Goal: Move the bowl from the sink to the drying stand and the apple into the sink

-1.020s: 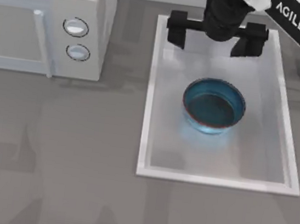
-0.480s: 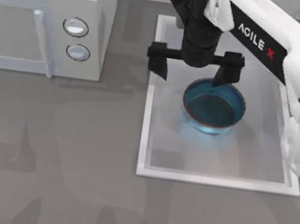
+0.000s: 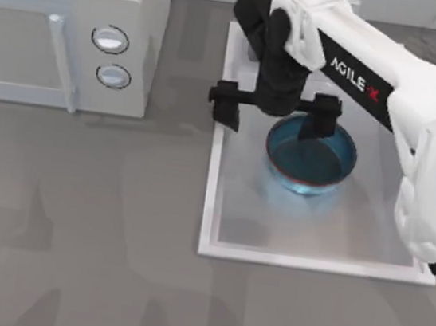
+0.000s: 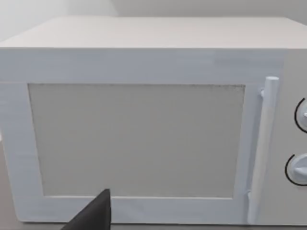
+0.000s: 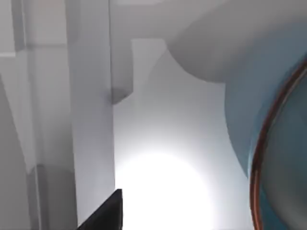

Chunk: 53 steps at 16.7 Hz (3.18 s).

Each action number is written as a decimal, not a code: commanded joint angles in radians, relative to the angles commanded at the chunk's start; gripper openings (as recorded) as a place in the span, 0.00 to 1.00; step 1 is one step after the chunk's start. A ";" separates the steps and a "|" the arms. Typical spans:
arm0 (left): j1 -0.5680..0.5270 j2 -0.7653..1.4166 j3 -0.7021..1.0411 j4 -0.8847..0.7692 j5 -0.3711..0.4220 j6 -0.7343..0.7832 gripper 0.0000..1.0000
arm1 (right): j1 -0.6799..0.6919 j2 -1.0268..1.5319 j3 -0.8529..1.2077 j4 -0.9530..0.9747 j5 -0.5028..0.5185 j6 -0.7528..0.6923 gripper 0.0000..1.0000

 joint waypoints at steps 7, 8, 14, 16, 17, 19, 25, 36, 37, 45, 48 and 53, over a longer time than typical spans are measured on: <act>0.000 0.000 0.000 0.000 0.000 0.000 1.00 | -0.007 0.079 -0.013 0.093 0.000 -0.007 1.00; 0.000 0.000 0.000 0.000 0.000 0.000 1.00 | -0.007 0.079 -0.013 0.093 0.000 -0.007 1.00; 0.000 0.000 0.000 0.000 0.000 0.000 1.00 | -0.007 0.079 -0.013 0.093 0.000 -0.007 0.55; 0.000 0.000 0.000 0.000 0.000 0.000 1.00 | -0.007 0.079 -0.013 0.093 0.000 -0.007 0.40; 0.000 0.000 0.000 0.000 0.000 0.000 1.00 | -0.007 0.079 -0.013 0.093 0.000 -0.007 0.32; 0.000 0.000 0.000 0.000 0.000 0.000 1.00 | -0.007 0.079 -0.013 0.093 0.000 -0.007 0.17; 0.000 0.000 0.000 0.000 0.000 0.000 1.00 | -0.007 0.079 -0.013 0.093 0.000 -0.007 0.00; 0.000 0.000 0.000 0.000 0.000 0.000 1.00 | 0.065 -0.092 -0.115 0.015 0.009 0.065 0.00; 0.000 0.000 0.000 0.000 0.000 0.000 1.00 | 0.089 -0.153 -0.151 -0.013 0.013 0.091 0.00; 0.000 0.000 0.000 0.000 0.000 0.000 1.00 | 0.340 -0.761 -0.497 -0.288 0.044 0.343 0.00; 0.000 0.000 0.000 0.000 0.000 0.000 1.00 | 0.423 -0.939 -0.602 -0.374 0.053 0.421 0.00; 0.000 0.000 0.000 0.000 0.000 0.000 1.00 | 0.475 -1.034 -0.669 -0.426 0.058 0.467 0.00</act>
